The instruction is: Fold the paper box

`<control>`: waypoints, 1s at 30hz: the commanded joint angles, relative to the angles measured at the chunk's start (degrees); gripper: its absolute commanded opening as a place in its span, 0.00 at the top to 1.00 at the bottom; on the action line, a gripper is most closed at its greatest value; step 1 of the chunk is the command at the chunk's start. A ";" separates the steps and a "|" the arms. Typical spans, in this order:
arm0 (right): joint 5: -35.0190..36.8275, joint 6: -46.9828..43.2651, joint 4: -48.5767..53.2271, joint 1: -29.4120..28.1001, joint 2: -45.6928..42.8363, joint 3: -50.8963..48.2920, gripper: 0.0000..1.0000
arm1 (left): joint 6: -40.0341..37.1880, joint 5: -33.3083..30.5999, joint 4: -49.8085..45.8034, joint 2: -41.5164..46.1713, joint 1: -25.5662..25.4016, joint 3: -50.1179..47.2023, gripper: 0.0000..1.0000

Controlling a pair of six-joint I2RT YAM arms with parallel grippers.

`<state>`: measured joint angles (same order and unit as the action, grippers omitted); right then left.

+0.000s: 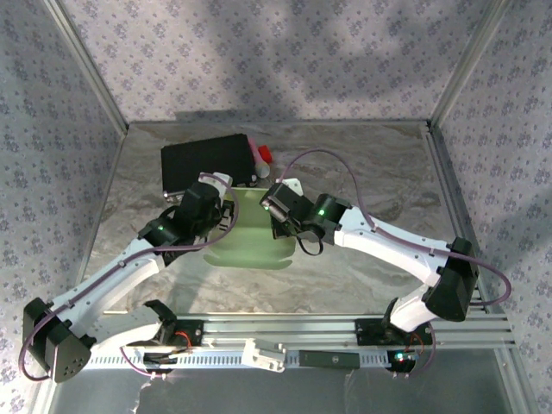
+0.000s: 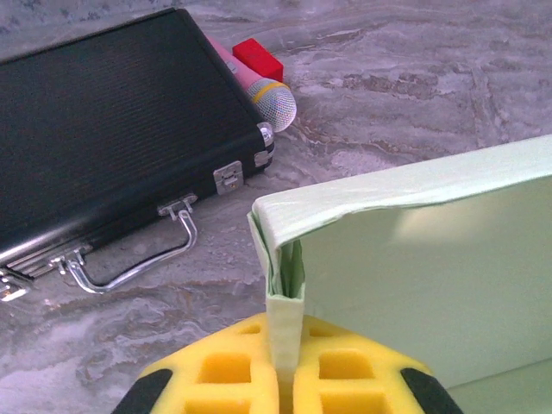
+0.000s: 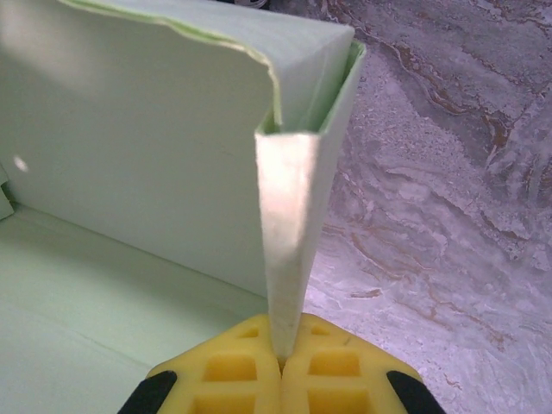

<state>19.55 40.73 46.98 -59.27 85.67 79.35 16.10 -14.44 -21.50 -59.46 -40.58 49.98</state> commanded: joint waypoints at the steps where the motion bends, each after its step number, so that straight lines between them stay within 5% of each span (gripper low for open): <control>1: -1.09 0.14 -2.88 -1.48 -0.17 2.23 1.00 | -0.45 2.03 2.95 -0.29 -0.90 -0.36 0.97; 6: -0.83 0.71 -2.55 -1.86 0.11 2.78 1.00 | -0.22 1.57 3.39 -1.26 -0.95 -0.59 0.97; 9: -0.83 0.75 -2.41 -1.91 0.38 3.05 1.00 | -0.09 1.50 3.48 -1.78 -0.92 -0.59 0.80; 13: -0.83 0.89 -2.31 -1.99 0.25 3.18 1.00 | -0.27 0.68 3.73 -2.26 -0.94 -0.73 0.77; 22: -0.89 0.80 -2.25 -2.08 -0.10 3.16 1.00 | -0.56 -2.63 3.88 -2.76 -1.05 -1.10 1.00; 30: 0.15 3.25 -1.26 -2.65 1.04 3.85 1.00 | 1.58 -14.00 2.52 -3.15 -4.30 -1.23 1.00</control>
<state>20.21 42.68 47.22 -60.47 85.97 80.16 17.06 -22.11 -18.85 -61.71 -43.05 48.82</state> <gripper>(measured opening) 0.060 0.060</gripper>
